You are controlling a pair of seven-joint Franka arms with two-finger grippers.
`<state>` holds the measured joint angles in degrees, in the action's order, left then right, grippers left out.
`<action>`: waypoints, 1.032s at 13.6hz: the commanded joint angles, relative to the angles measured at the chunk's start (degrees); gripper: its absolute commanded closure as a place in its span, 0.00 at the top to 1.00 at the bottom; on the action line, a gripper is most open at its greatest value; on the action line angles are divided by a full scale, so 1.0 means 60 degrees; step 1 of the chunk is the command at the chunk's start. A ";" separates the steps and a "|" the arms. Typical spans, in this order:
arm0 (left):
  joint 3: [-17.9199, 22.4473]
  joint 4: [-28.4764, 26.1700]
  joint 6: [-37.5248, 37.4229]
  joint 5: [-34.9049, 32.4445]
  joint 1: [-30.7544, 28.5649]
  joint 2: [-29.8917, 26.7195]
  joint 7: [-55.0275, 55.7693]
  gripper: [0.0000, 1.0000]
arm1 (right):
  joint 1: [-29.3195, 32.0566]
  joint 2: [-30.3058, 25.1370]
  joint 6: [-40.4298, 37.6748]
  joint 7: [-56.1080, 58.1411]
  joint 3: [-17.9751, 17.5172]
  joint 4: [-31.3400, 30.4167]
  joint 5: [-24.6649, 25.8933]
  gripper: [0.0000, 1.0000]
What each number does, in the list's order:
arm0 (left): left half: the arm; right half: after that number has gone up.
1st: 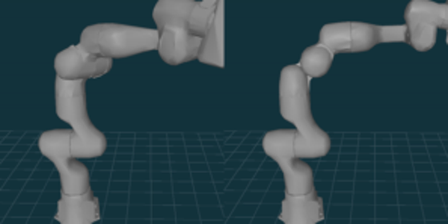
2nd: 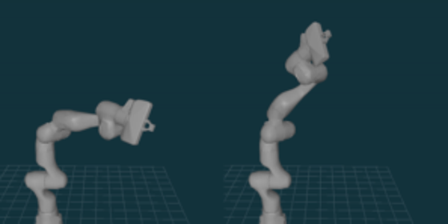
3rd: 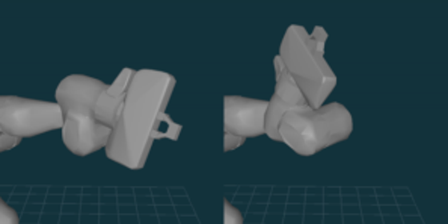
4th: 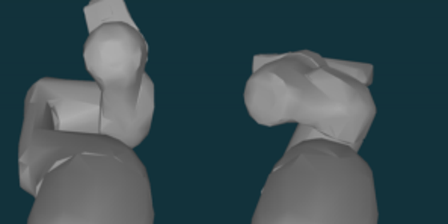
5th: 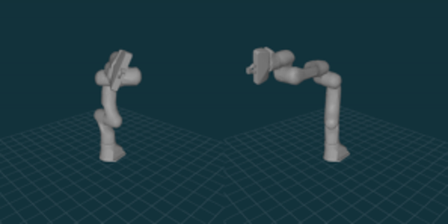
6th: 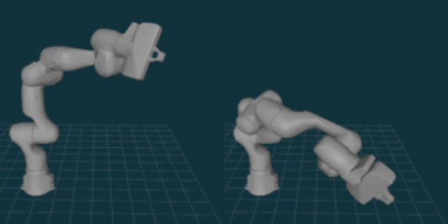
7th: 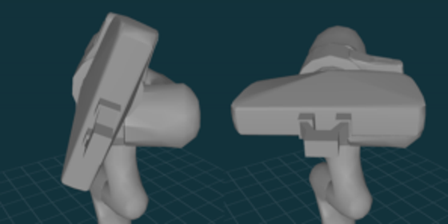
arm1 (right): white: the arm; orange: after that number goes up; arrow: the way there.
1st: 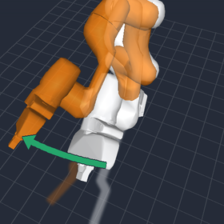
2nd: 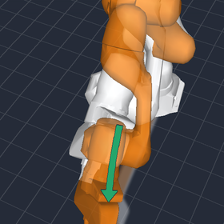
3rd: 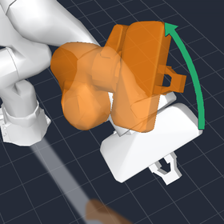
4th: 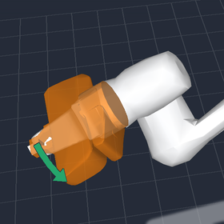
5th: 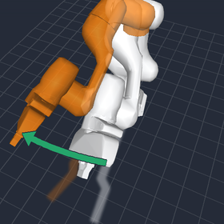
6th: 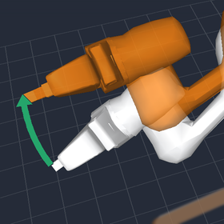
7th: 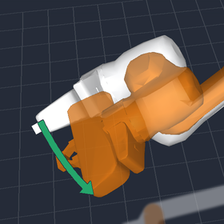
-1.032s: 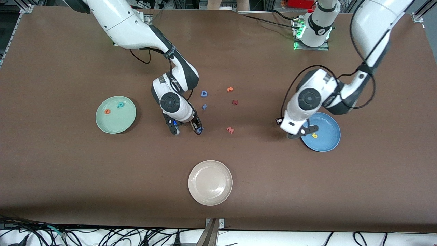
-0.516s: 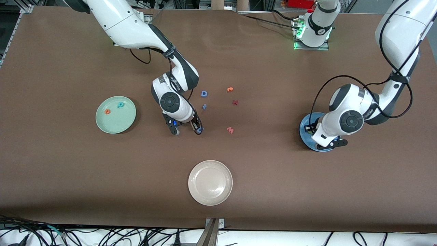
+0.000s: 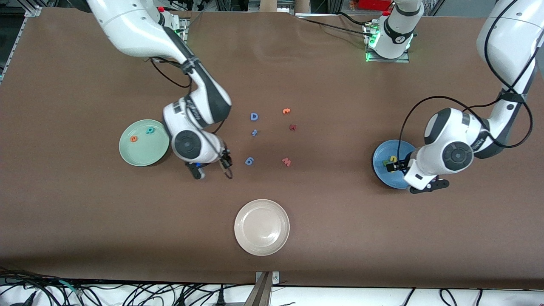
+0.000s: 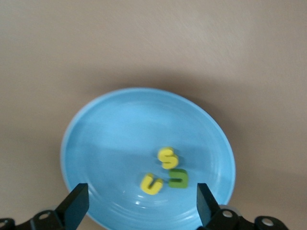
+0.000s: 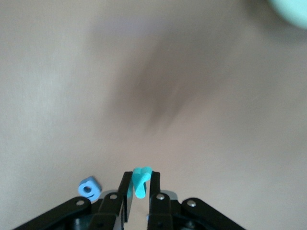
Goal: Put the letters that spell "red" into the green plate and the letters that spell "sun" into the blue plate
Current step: 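Place the teal letter on the mint plate while the left gripper withdraws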
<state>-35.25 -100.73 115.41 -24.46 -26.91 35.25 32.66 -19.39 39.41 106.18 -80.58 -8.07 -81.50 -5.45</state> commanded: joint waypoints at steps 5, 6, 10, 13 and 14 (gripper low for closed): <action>-0.0058 0.1755 -0.2502 -0.0083 -0.0553 -0.0441 -0.2642 1.00 | 0.1489 -0.0620 -0.2520 0.4312 0.0535 0.0050 0.0118 0.09; -0.0087 0.2121 -0.2652 -0.0083 -0.0728 -0.0455 -0.3037 1.00 | 0.1489 -0.0765 -0.2521 0.5102 0.0902 -0.0256 0.0118 0.09; 0.2435 0.2242 -0.2990 0.0950 0.0418 -0.2004 -0.6153 1.00 | 0.1489 -0.1264 -0.1968 0.7420 0.1973 -0.1676 0.0118 0.09; 0.4671 0.1949 -0.2990 0.3525 0.2053 -0.3103 -0.5843 1.00 | 0.1489 -0.1498 -0.0024 0.8126 0.2194 -0.3227 0.0118 0.09; 0.4804 0.1862 -0.2990 0.3752 0.2242 -0.3469 -0.5491 1.00 | 0.1489 -0.1528 0.0679 0.8374 0.2224 -0.3740 0.0118 0.09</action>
<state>-9.59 -86.32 97.67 -6.41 -16.59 19.99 -2.71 -10.09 33.69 103.10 -33.04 5.06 -95.34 -5.25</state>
